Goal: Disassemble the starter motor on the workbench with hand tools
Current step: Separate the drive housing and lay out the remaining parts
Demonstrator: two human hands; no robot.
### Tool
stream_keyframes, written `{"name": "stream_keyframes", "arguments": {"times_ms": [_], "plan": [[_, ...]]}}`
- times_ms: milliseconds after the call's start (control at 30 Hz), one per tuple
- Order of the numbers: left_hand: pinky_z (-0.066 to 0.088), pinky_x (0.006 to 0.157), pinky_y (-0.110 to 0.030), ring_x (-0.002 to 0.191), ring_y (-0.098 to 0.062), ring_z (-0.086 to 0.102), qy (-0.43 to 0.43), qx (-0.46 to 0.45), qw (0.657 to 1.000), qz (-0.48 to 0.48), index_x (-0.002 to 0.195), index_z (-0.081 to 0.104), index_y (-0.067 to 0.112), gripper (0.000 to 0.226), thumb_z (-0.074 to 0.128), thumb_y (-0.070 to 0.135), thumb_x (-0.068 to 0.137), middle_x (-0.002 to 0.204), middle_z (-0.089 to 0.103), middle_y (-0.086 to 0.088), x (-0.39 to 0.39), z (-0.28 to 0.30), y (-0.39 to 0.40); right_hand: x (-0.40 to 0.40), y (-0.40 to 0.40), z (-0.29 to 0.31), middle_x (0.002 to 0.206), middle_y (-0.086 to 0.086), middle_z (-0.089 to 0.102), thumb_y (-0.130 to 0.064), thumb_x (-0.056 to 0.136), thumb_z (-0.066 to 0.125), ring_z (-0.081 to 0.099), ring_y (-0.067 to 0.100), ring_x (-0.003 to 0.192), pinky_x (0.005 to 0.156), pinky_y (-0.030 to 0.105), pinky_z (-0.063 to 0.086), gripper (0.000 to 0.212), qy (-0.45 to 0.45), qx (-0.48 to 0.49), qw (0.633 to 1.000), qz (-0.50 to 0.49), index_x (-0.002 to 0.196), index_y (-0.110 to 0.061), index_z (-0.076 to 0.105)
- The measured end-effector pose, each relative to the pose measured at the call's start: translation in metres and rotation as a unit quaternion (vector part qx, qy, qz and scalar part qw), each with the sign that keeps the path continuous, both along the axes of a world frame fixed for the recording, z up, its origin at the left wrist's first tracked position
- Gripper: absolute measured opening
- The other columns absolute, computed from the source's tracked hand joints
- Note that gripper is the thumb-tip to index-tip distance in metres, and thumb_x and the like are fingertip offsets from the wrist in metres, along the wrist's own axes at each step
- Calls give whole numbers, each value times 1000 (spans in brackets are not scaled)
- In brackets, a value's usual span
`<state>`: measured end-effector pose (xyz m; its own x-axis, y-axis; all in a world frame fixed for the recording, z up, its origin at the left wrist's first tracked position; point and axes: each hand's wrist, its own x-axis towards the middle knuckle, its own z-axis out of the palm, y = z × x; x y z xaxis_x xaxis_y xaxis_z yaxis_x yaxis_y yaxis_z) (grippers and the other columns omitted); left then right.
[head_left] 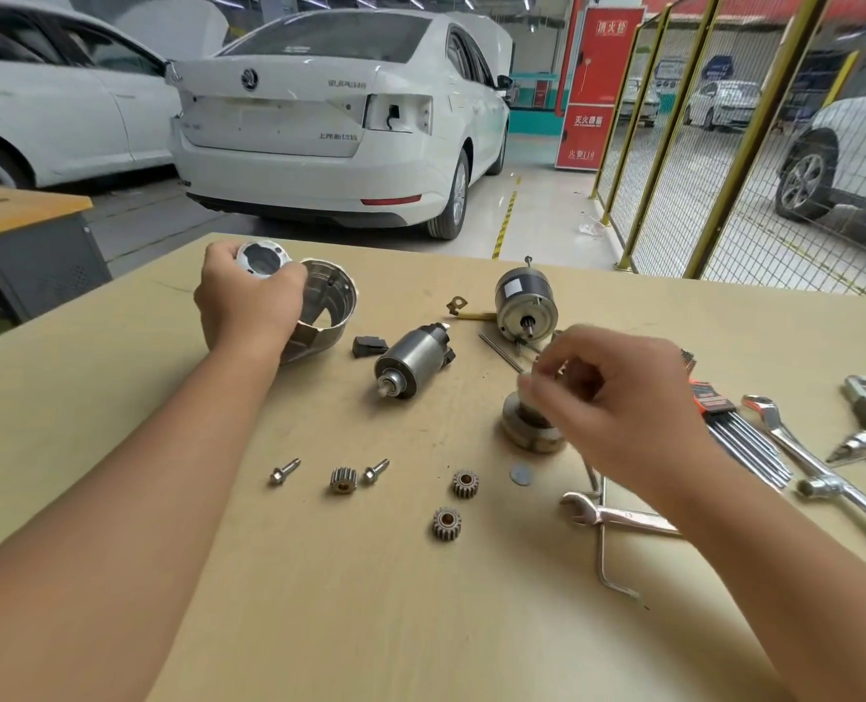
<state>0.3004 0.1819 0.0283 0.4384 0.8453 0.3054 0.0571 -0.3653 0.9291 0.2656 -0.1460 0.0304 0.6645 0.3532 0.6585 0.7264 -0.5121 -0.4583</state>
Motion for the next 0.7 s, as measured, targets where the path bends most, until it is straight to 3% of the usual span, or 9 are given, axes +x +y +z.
{"name": "stream_keyframes", "arguments": {"times_ms": [100, 200, 267, 367, 400, 467, 567, 633, 700], "plan": [[42, 57, -26, 79, -5, 53, 78, 41, 992, -88, 108, 54, 37, 53, 71, 45, 59, 92, 54, 19, 1, 2, -2, 7, -4, -1, 55, -6, 58, -19, 81, 78, 51, 13, 52, 53, 21, 39, 16, -4, 102, 993, -55, 73, -24, 66], [40, 57, -25, 80, -2, 52, 109, 80, 982, -133, 114, 52, 37, 61, 75, 45, 59, 102, 58, 11, 1, 0, -6, 20, -12, -5, 68, -11, 64, -23, 82, 72, 55, 9, 58, 64, 30, 46, 7, 37, 59, 990, -121, 81, -28, 67], [45, 67, -30, 94, -19, 57, 131, 101, 974, -157, 131, 46, 37, 76, 76, 45, 62, 117, 58, 5, -2, 0, -8, 28, -18, -9, 78, -13, 66, -19, 82, 67, 59, 12, 67, 74, 35, 51, 13, 87, -7, 984, -153, 88, -30, 69], [45, 99, -52, 130, -36, 43, 177, 194, 956, -131, 148, 28, 40, 92, 72, 51, 68, 140, 50, -3, -8, 7, -17, 32, -24, -13, 84, -16, 67, -11, 81, 63, 63, 16, 74, 76, 34, 52, 29, 145, -49, 979, -138, 92, -37, 69], [41, 103, -57, 137, -36, 38, 165, 248, 949, -99, 149, 29, 38, 89, 70, 50, 71, 145, 47, -4, -12, 11, -23, 32, -25, -14, 84, -17, 68, -9, 80, 62, 63, 14, 72, 73, 31, 51, 33, 151, -59, 979, -121, 93, -39, 69], [41, 101, -52, 135, -36, 42, 56, 352, 933, -54, 145, 45, 26, 75, 62, 42, 74, 142, 51, -7, -21, 21, -38, 30, -24, -13, 82, -18, 68, -6, 78, 62, 62, 8, 65, 65, 24, 47, 39, 147, -77, 983, -79, 92, -41, 68], [50, 81, -40, 93, -31, 63, -120, 404, 900, -114, 116, 70, 11, 40, 60, 24, 80, 102, 70, -7, -30, 32, -64, 25, -21, -11, 78, -18, 67, -7, 73, 60, 62, 8, 65, 58, 11, 44, 39, 143, -78, 986, -38, 98, -36, 70], [52, 71, -37, 74, -22, 62, -47, 378, 898, -219, 109, 72, 19, 28, 61, 26, 84, 85, 70, 2, -33, 33, -82, 21, -18, -10, 80, -13, 68, -20, 68, 60, 61, 8, 62, 57, 12, 45, 37, 164, -77, 983, -15, 101, -34, 69], [51, 72, -35, 83, -22, 63, 171, 389, 859, -286, 115, 68, 30, 31, 61, 40, 87, 95, 68, 4, -30, 25, -91, 16, -14, -10, 84, -12, 68, -32, 67, 70, 58, 6, 57, 54, 16, 45, 35, 192, -65, 979, 26, 101, -39, 67]]}}
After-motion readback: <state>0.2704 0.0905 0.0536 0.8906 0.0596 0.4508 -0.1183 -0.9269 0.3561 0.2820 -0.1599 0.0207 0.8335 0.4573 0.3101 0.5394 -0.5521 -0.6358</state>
